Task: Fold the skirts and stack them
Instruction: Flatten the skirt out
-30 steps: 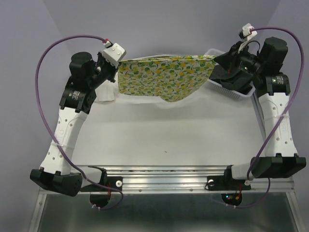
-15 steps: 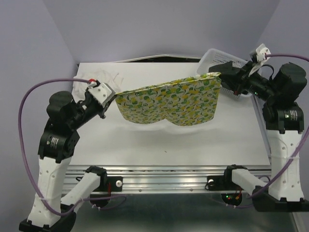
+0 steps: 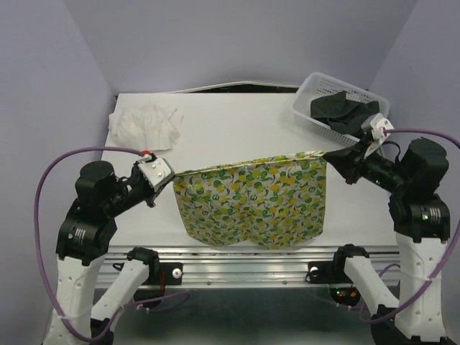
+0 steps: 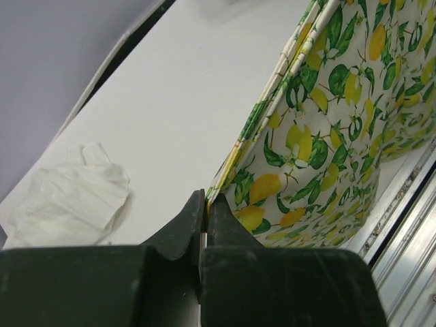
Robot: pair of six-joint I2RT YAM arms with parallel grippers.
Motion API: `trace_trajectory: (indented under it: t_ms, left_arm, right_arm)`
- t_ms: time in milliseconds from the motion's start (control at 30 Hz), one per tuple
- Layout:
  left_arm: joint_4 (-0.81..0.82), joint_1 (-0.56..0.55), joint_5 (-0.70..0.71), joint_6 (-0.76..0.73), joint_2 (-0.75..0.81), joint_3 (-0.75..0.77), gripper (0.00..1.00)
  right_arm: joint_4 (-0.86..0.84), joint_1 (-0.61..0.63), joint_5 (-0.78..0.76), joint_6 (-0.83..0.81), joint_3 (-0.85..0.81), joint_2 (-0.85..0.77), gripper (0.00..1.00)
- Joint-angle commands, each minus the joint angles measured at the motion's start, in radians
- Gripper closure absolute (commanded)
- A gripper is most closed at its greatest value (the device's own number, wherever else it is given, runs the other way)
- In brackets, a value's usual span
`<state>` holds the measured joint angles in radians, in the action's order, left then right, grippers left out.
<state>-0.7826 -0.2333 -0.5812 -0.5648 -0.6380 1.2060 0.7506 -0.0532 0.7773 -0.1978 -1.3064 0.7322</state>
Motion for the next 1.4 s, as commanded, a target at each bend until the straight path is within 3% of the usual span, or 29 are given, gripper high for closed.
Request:
trace_trajectory:
  t_ms: [0, 233, 333, 567, 633, 700, 733, 800, 833, 867, 900, 967, 1100, 1367]
  left_arm:
    - [0.061, 0.028, 0.175, 0.003, -0.131, -0.086, 1.00]
    - [0.376, 0.025, 0.290, 0.091, -0.474, -0.151, 1.00]
    - [0.521, 0.023, 0.360, 0.132, -0.673, -0.097, 1.00]
    - [0.594, 0.014, 0.412, 0.128, -1.141, 0.165, 0.99]
    - [0.595, 0.014, 0.419, 0.129, -1.215, 0.229, 0.94]
    - [0.589, 0.011, 0.451, 0.134, -1.310, 0.330, 0.82]
    - [0.577, 0.011, 0.457, 0.135, -1.339, 0.367, 0.77]
    - [0.542, 0.011, 0.477, 0.138, -1.410, 0.467, 0.55]
    - [0.528, 0.006, 0.486, 0.138, -1.422, 0.496, 0.45]
    - [0.516, 0.005, 0.503, 0.138, -1.431, 0.519, 0.42]
    - [0.497, 0.005, 0.500, 0.144, -1.421, 0.542, 0.40]
    - [0.494, 0.003, 0.491, 0.151, -1.379, 0.526, 0.39]
    - [0.490, -0.009, 0.474, 0.161, -1.180, 0.353, 0.38]
    - [0.391, -0.026, 0.328, 0.238, -0.913, 0.026, 0.42]
  right_arm:
    - [-0.117, -0.037, -0.260, 0.017, 0.090, 0.172, 0.99]
    - [-0.377, -0.037, -0.361, 0.060, 0.107, 0.597, 0.99]
    - [-0.468, -0.037, -0.406, 0.074, 0.050, 0.780, 0.99]
    - [-0.563, -0.014, -0.466, 0.034, -0.060, 1.062, 0.99]
    - [-0.563, -0.004, -0.496, 0.031, -0.092, 1.133, 0.99]
    - [-0.547, -0.004, -0.527, 0.041, -0.134, 1.170, 0.91]
    - [-0.536, -0.004, -0.532, 0.041, -0.177, 1.184, 0.84]
    - [-0.484, 0.006, -0.530, 0.049, -0.229, 1.219, 0.64]
    - [-0.470, 0.006, -0.526, 0.043, -0.250, 1.222, 0.45]
    - [-0.447, 0.006, -0.517, 0.034, -0.289, 1.225, 0.24]
    - [-0.407, 0.006, -0.509, 0.026, -0.303, 1.219, 0.22]
    - [-0.372, 0.029, -0.460, -0.023, -0.304, 1.178, 0.21]
    - [-0.298, 0.102, -0.331, -0.139, -0.261, 1.118, 0.25]
    - [-0.186, 0.268, -0.349, -0.213, -0.295, 1.217, 0.39]
